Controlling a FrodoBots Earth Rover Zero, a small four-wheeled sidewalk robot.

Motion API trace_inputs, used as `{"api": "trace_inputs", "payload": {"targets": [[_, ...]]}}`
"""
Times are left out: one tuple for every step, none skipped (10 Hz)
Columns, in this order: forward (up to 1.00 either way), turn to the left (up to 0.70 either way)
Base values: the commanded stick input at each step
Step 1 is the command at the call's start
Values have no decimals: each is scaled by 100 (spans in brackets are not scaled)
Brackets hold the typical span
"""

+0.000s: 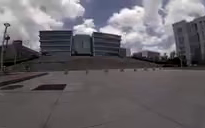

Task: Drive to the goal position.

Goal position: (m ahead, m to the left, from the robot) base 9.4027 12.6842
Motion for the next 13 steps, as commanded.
{"api": "trace_inputs", "payload": {"targets": [[70, 0], [70, 0], [70, 0], [70, 0], [70, 0], [70, 0], [70, 0], [70, 0], [70, 0], [70, 0], [70, 0], [70, 0], [70, 0]]}}
